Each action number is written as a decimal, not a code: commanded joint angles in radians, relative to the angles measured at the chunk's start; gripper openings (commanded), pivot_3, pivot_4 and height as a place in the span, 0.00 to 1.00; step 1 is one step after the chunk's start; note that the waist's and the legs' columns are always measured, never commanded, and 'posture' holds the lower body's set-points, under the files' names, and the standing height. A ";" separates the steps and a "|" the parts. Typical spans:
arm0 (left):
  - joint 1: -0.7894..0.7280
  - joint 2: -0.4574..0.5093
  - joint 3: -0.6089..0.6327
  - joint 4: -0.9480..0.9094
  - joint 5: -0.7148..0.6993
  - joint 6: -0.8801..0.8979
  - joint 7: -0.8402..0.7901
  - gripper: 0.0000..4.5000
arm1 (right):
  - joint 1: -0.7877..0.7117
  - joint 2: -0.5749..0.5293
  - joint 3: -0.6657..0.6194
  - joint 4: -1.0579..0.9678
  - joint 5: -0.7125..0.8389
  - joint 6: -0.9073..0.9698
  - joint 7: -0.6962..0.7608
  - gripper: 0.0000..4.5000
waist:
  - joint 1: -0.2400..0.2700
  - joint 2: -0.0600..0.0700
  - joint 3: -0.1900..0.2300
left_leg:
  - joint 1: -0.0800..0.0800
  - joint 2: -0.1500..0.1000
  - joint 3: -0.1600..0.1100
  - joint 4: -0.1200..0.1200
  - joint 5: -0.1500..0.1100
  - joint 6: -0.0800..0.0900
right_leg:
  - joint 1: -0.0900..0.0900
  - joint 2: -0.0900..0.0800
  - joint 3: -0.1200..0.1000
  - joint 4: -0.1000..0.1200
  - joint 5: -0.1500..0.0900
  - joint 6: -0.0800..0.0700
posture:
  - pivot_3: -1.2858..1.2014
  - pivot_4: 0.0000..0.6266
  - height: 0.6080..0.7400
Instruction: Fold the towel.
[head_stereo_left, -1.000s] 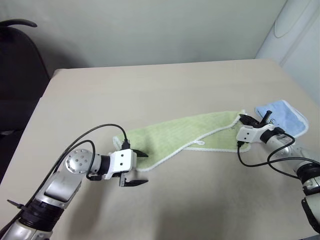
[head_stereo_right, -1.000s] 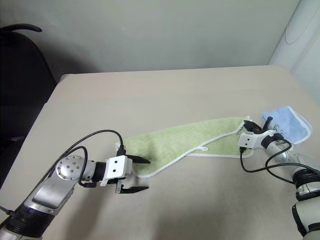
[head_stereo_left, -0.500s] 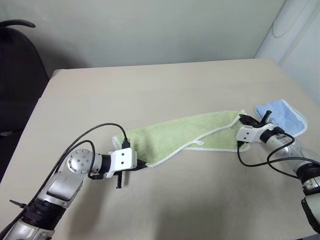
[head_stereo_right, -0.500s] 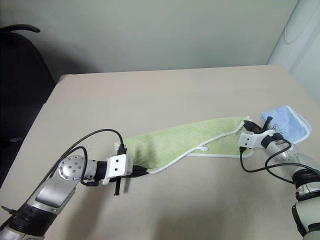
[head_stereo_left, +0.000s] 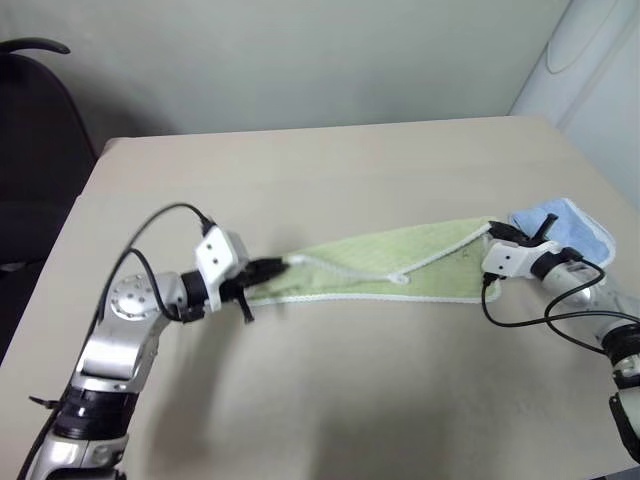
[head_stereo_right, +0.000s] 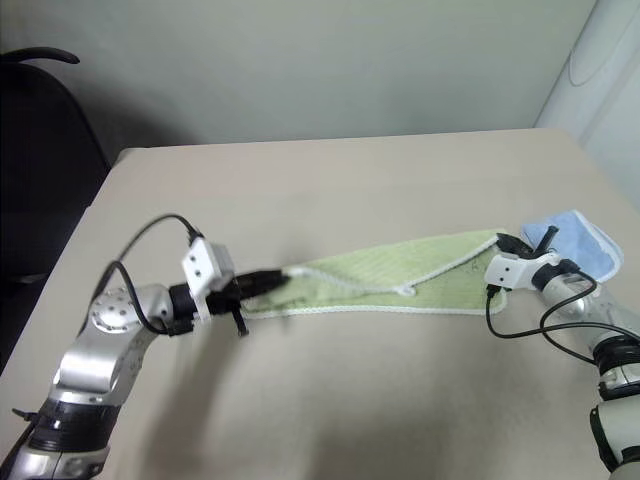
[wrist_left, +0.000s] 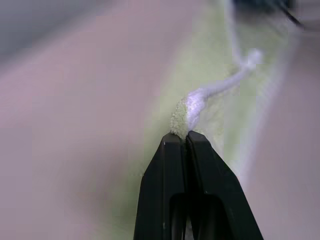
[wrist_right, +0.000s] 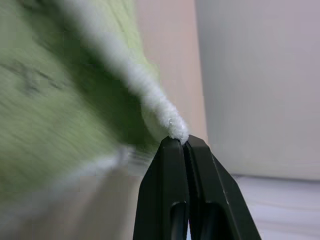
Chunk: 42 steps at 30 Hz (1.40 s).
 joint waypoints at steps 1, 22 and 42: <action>-0.136 -0.073 0.074 0.069 -0.019 0.002 0.147 0.00 | -0.089 -0.011 -0.067 0.020 0.067 0.023 0.023 0.00 | -0.002 0.000 0.000 | 0.000 0.000 0.000 0.000 0.000 0.000 | 0.000 0.000 0.000 0.000 0.000 0.000 | 0.52 0.24 1.00; -0.145 0.049 0.271 -0.014 -0.290 0.114 0.070 0.00 | -0.001 -0.128 -0.317 -0.240 0.644 0.181 0.738 0.00 | -0.001 -0.001 0.001 | -0.010 -0.001 0.001 -0.001 0.012 -0.013 | -0.009 0.000 0.000 0.000 0.002 0.001 | 0.52 0.24 1.00; 0.500 0.110 0.234 -0.340 -0.260 0.226 0.056 0.00 | 0.173 -0.132 -0.276 -0.343 0.568 0.268 0.942 0.00 | -0.008 -0.002 0.002 | -0.001 -0.001 0.002 -0.001 0.005 -0.001 | -0.001 0.001 0.002 0.000 0.002 0.001 | 0.52 0.24 1.00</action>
